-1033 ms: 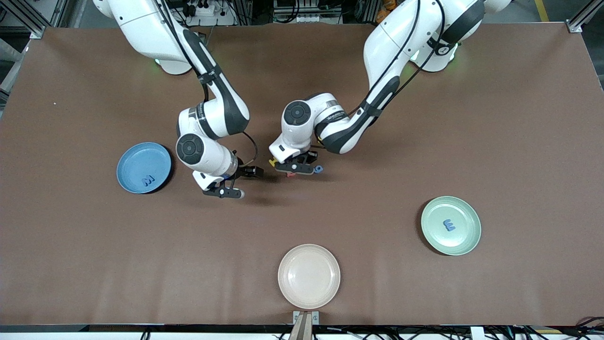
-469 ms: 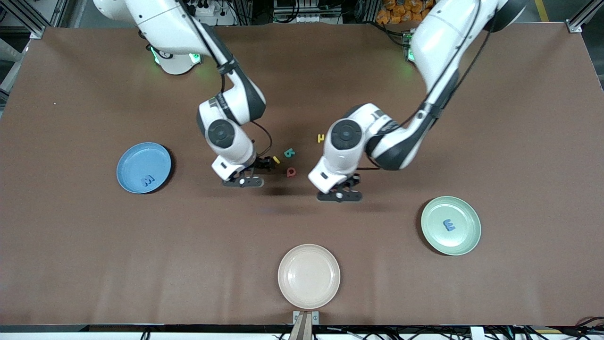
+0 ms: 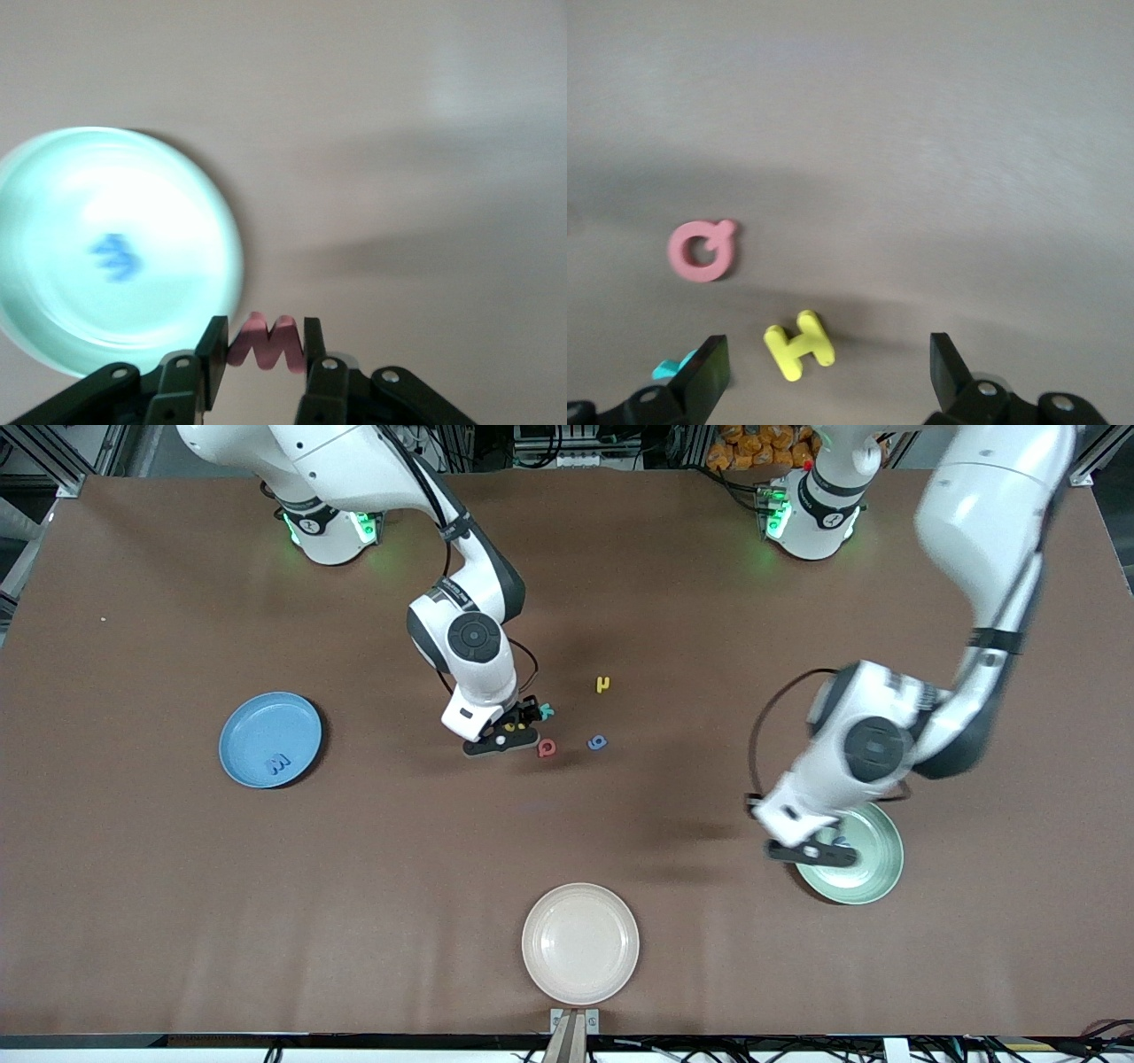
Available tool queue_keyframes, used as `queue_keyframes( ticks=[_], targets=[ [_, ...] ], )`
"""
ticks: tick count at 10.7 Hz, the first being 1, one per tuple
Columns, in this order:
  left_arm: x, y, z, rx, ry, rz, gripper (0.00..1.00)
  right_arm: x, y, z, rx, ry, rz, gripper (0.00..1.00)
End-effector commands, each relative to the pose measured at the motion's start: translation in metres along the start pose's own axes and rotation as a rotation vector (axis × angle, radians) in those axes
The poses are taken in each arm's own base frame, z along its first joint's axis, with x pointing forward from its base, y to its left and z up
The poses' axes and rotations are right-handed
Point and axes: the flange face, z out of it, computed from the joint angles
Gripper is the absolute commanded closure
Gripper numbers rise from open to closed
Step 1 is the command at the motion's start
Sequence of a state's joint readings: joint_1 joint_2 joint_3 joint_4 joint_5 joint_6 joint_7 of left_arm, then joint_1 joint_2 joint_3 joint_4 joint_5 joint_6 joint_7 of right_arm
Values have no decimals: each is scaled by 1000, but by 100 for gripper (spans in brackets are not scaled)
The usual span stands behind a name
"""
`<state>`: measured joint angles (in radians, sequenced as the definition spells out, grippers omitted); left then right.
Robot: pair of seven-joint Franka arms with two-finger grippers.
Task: Sort uppercase to blue plate, lowercase to green plate
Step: 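Place the pink letter on the green plate while the right gripper approaches H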
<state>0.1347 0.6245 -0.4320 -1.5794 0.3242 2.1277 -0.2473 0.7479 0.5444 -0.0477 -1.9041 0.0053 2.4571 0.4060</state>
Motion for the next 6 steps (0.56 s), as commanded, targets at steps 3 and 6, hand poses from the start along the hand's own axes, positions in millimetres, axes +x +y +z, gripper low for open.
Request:
queue_keyframes(
  ticks=[3, 6],
  targets=[
    [-2, -75, 48, 89, -39, 46, 100, -3, 6, 14, 10, 53, -326, 3],
    [-2, -85, 56, 92, -40, 39, 5, -12, 10, 31, 16, 82, -413, 5]
  ],
)
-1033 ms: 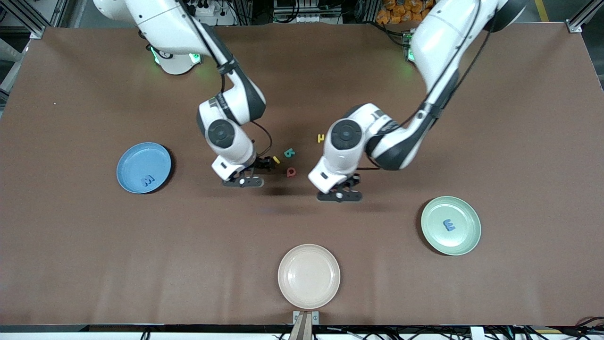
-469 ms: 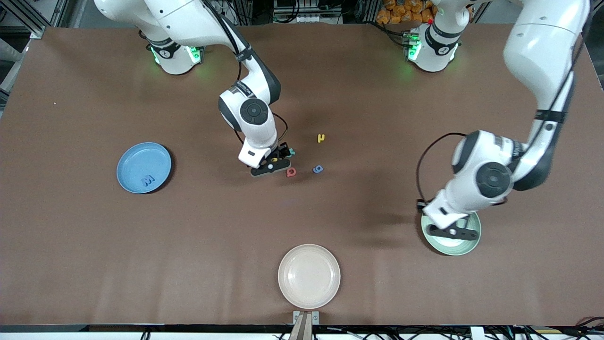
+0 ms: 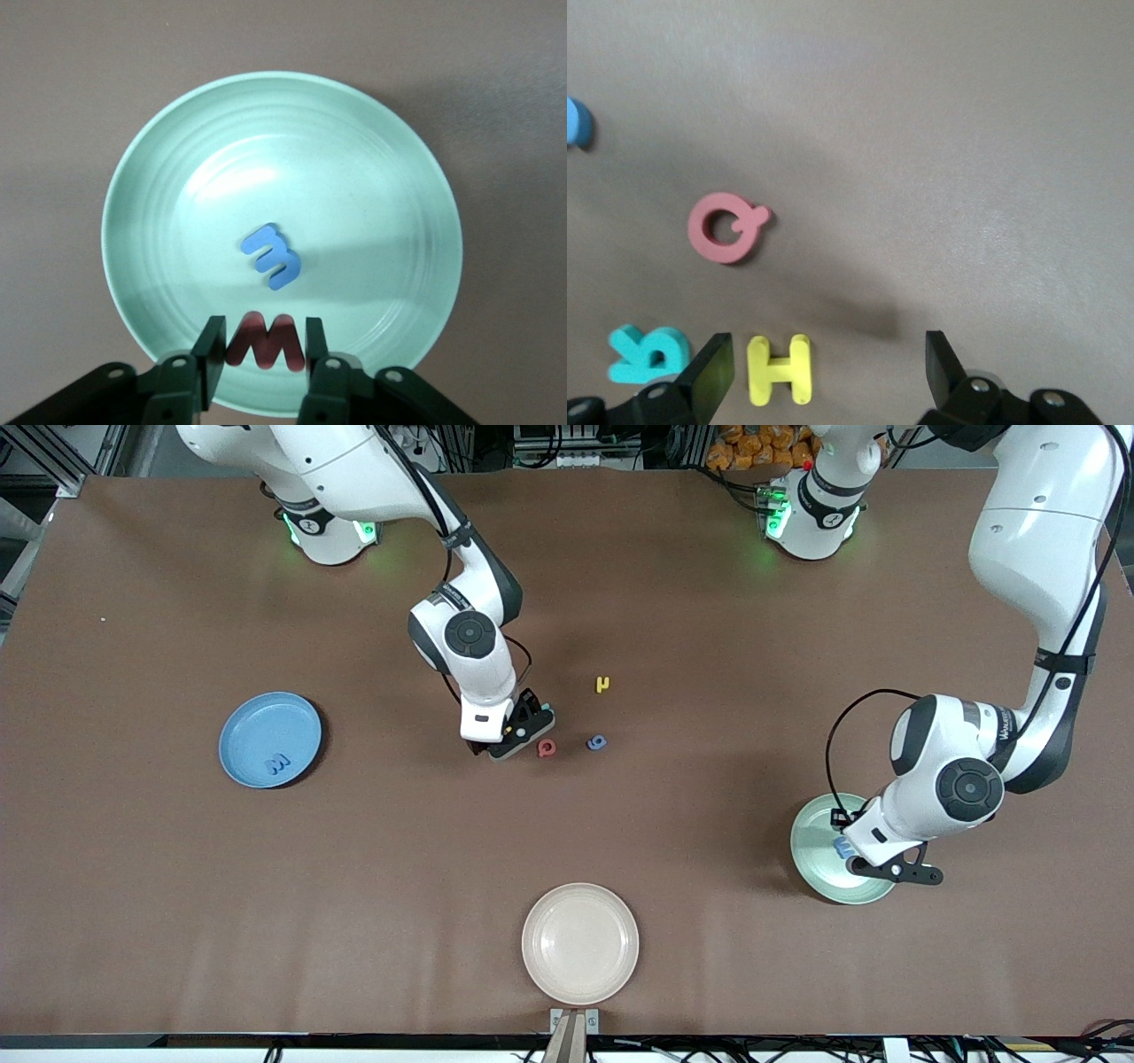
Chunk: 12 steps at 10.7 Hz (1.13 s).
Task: Sort uppercase to blue plate, lowercase to green plate
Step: 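Place the pink letter on the green plate while the right gripper approaches H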
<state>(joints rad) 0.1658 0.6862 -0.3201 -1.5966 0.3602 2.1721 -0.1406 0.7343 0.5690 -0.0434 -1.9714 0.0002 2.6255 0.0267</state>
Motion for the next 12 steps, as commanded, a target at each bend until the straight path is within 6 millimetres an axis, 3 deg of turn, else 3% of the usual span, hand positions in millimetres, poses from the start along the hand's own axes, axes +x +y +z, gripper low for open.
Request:
queue_keyframes(
  ticks=[1, 3, 7, 9, 12],
  targets=[
    [2, -4, -8, 39, 20, 28, 0, -5, -4, 5, 3, 7, -56, 5],
    [4, 10, -23, 62, 44, 58, 0, -7, -10, 8, 5, 2, -67, 5],
    [-3, 131, -50, -24, 69, -70, 0, -8, -14, 13, 9, -5, -72, 5],
    [-17, 192, -53, -61, 58, -140, 0, -9, -14, 17, 8, -2, -74, 14],
    [-44, 244, -45, -68, 25, -102, 0, -9, -15, 22, 10, 6, -74, 28]
  ],
)
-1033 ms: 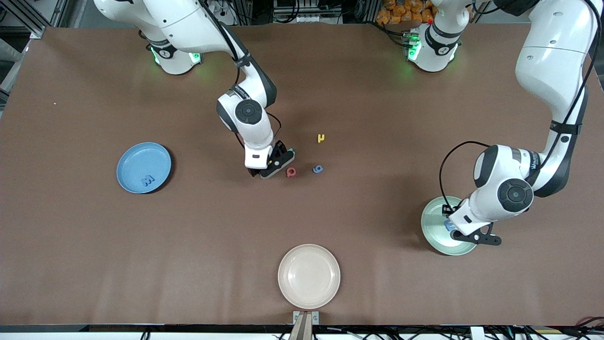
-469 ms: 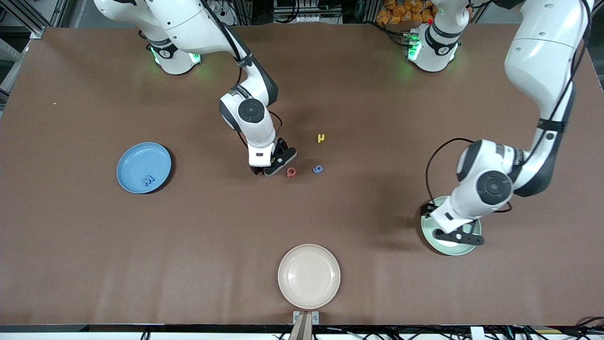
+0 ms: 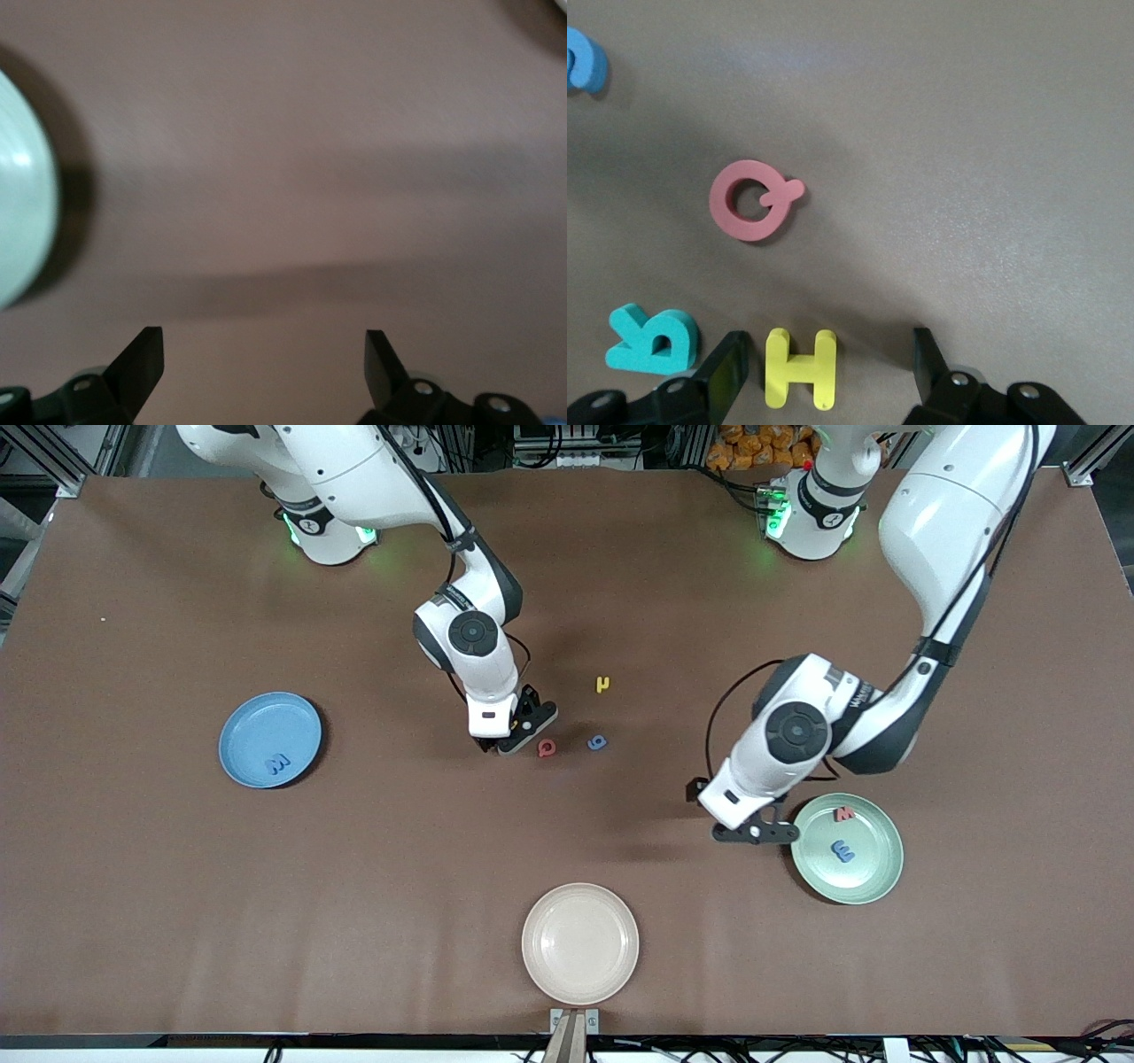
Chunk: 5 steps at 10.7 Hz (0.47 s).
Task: Sort uppercase to blue plate, lowercase to green plate
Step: 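Place the pink letter on the green plate while the right gripper approaches H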
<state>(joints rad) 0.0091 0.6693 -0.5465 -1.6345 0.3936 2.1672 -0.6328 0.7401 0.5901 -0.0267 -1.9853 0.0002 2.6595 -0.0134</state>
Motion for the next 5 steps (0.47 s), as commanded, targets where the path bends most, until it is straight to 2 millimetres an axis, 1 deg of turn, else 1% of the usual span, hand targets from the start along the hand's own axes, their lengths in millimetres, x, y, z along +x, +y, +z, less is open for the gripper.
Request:
queue_keyframes(
  ticks=[1, 2, 3, 4, 5],
  targets=[
    [-22, 21, 6, 49, 7, 135, 0, -2, -2, 7, 0, 8, -15, 39],
    [-28, 32, 4, 71, 28, 249, 0, -2, -2, 7, 0, 6, -15, 42],
    [-32, 38, 5, 89, 35, 375, 0, -3, -1, 8, -1, 5, -14, 47],
    [-35, 42, 4, 112, 44, 519, 0, -3, -1, 8, 0, 5, -14, 58],
    [-34, 42, 3, 122, 42, 630, 0, -2, -1, 7, 0, 6, -14, 65]
  ],
)
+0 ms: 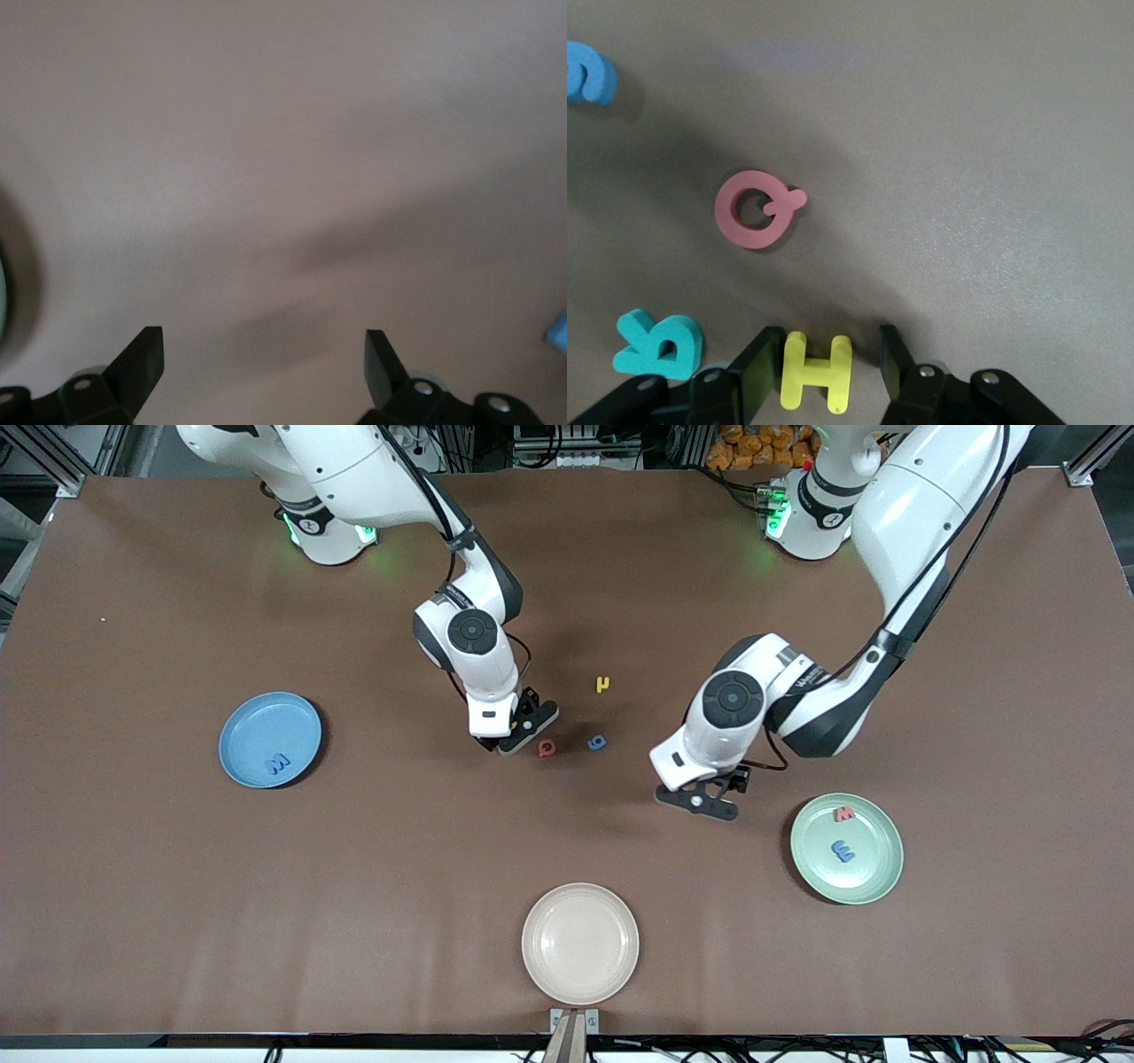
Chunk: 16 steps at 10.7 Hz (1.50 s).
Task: Sort uppercase to blue plate, lowercase to green plate
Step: 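Grasp the yellow H with the right gripper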
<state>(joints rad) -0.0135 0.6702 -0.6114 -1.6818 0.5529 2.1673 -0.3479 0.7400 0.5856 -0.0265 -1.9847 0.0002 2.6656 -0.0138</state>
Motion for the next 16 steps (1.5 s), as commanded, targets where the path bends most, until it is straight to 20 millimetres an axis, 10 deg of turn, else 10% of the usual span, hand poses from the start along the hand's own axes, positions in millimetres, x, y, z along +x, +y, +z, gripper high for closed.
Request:
queue_keyframes(
  ticks=[1, 5, 10, 13, 16],
  targets=[
    [-3, 1, -4, 35, 9, 239, 0, -5, -1, 11, 0, -6, -13, 66],
    [-13, 49, 15, 4, 90, 350, 0, 0, 25, -3, -3, -25, -37, 69],
    [-13, 100, 32, -23, 172, 388, 0, -21, 158, -62, 10, -110, -67, 73],
    [-18, 131, 39, -40, 171, 431, 0, -72, 255, -93, 56, -188, -93, 74],
    [-20, 146, 43, -52, 164, 441, 0, -149, 311, -95, 73, -239, -71, 74]
  ],
)
